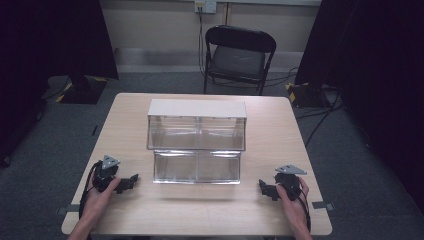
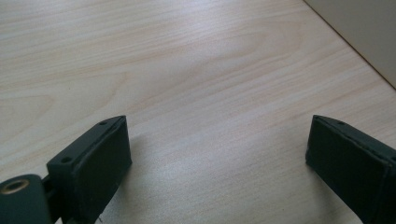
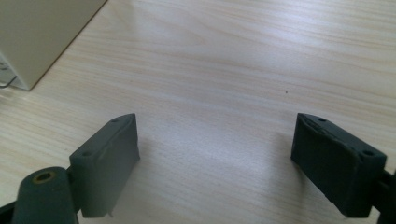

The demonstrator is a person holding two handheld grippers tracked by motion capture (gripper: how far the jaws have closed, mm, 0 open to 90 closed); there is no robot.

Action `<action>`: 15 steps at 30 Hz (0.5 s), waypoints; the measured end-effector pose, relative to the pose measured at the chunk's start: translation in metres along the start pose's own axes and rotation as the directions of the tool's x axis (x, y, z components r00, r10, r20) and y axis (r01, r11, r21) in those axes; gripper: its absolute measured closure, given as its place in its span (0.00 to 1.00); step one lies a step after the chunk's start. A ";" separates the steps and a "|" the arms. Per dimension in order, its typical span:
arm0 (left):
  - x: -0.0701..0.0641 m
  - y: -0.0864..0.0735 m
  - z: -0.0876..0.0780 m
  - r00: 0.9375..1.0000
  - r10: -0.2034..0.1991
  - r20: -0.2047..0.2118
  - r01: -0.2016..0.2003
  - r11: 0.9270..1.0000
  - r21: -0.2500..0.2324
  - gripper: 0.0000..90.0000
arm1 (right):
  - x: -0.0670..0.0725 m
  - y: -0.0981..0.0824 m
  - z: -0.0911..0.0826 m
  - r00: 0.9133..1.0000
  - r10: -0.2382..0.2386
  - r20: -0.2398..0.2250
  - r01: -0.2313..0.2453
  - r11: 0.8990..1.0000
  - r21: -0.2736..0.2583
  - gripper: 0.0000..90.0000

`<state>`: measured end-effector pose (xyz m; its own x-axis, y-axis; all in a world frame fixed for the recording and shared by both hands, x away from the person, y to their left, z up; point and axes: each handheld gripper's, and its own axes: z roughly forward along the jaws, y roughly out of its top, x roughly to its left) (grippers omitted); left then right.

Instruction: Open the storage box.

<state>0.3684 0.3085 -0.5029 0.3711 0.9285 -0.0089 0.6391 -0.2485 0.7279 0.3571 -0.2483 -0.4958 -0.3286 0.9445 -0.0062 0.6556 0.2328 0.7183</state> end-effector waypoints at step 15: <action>0.000 0.000 0.000 1.000 0.000 0.000 0.000 1.000 0.000 0.07 | 0.017 0.007 -0.019 0.991 -0.031 -0.130 0.022 0.997 -0.069 0.19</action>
<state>0.3684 0.3085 -0.5029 0.3710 0.9286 -0.0087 0.6389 -0.2484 0.7281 0.3436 -0.2352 -0.4778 -0.4341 0.8987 0.0623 0.5998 0.2368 0.7644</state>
